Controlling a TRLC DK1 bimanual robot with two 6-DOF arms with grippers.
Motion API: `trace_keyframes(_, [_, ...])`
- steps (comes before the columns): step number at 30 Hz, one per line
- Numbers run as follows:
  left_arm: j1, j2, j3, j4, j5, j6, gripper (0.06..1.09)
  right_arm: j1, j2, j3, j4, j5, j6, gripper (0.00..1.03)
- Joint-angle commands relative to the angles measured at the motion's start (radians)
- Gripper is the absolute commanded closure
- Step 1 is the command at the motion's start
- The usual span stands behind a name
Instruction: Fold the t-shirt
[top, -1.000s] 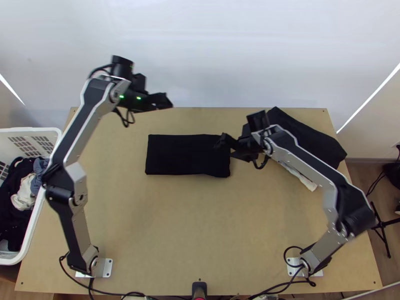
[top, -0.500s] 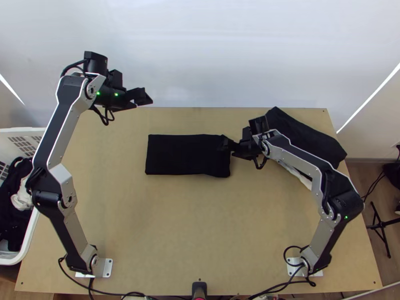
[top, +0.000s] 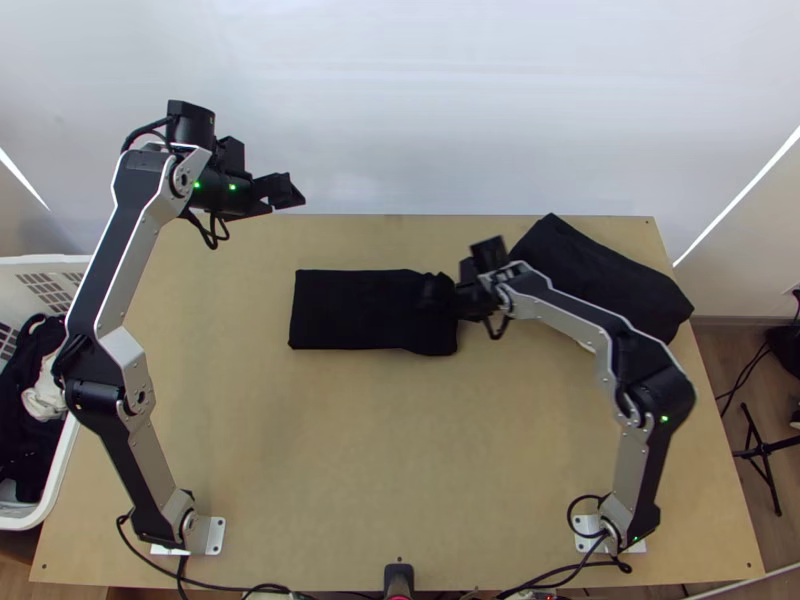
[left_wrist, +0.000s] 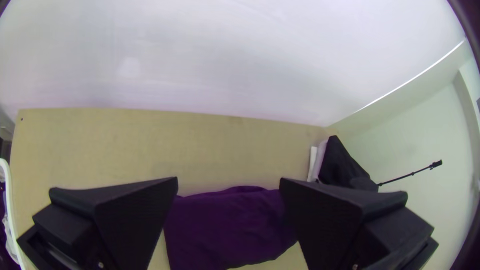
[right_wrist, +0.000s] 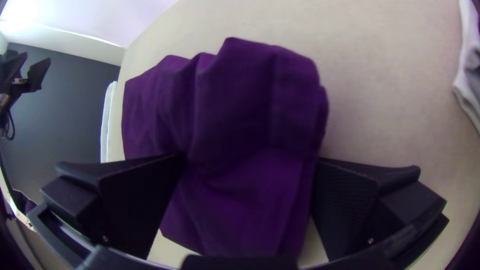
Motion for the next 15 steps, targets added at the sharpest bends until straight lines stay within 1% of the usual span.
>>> trace_keyframes(1, [0.013, -0.002, -0.005, -0.005, -0.006, -0.003, 0.10, 0.097, 0.116, 0.140, -0.010, 0.003, 0.052, 0.04])
trace_keyframes(6, [0.036, -0.010, -0.005, -0.013, -0.006, 0.002, 0.10, 0.147, 0.199, 0.278, -0.011, 0.012, 0.070, 0.04])
trace_keyframes(7, [0.039, -0.013, -0.005, -0.014, -0.006, 0.003, 0.10, 0.147, 0.204, 0.284, -0.016, 0.017, 0.072, 0.11])
trace_keyframes(8, [0.041, -0.016, -0.003, -0.014, -0.006, 0.005, 0.10, 0.144, 0.202, 0.285, -0.025, 0.017, 0.078, 0.30])
trace_keyframes(9, [0.047, -0.019, -0.002, -0.013, -0.006, 0.006, 0.10, 0.137, 0.187, 0.279, -0.039, 0.018, 0.076, 0.59])
trace_keyframes(10, [0.050, -0.021, 0.000, -0.013, -0.006, 0.008, 0.10, 0.126, 0.161, 0.266, -0.039, 0.026, 0.076, 0.93])
trace_keyframes(11, [0.054, -0.022, 0.000, -0.014, -0.006, 0.008, 0.10, 0.110, 0.128, 0.250, -0.039, 0.026, 0.082, 0.99])
trace_keyframes(15, [0.070, -0.021, -0.009, -0.016, -0.004, 0.011, 0.10, 0.063, 0.000, 0.200, -0.039, 0.026, 0.098, 1.00])
